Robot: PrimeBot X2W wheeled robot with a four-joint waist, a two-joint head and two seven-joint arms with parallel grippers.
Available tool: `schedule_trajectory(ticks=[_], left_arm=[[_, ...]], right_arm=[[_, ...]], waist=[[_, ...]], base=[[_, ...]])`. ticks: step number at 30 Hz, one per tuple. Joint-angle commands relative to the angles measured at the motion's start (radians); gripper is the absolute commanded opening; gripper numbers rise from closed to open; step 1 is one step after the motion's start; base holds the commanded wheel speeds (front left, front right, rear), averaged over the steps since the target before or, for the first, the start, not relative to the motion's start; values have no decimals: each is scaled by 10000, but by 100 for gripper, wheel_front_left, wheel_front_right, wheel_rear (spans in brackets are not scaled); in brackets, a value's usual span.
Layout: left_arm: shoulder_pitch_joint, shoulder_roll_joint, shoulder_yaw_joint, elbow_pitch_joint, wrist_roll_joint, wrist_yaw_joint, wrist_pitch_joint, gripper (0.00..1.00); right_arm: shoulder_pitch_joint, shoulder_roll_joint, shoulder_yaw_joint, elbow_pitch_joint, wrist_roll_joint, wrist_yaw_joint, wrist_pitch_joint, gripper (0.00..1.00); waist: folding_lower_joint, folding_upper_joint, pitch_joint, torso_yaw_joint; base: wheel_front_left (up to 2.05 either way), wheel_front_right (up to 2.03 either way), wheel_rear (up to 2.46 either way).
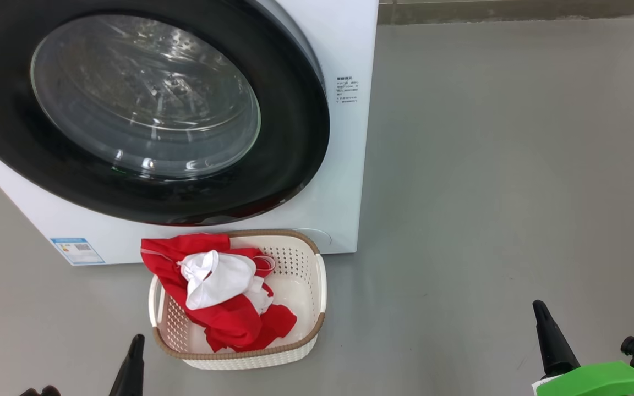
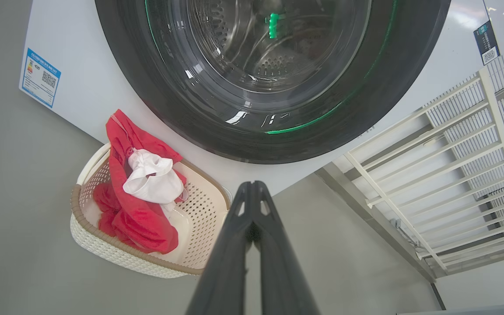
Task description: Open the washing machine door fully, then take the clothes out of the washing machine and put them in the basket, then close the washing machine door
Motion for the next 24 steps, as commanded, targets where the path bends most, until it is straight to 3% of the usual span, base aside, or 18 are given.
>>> schedule_trajectory(ticks=[1, 24], left_arm=[[-461, 65, 269, -174, -309, 3, 76, 0], [-763, -94, 515, -125, -2396, 4, 720, 0]], right_arm=[[-462, -187, 43, -278, 340, -4, 91, 0], [-824, -248, -79, -323, 2526, -6, 722, 0]], waist=[[-1, 0, -11, -11], [-1, 0, -122, -129]], base=[[0, 0, 0], [0, 0, 0]])
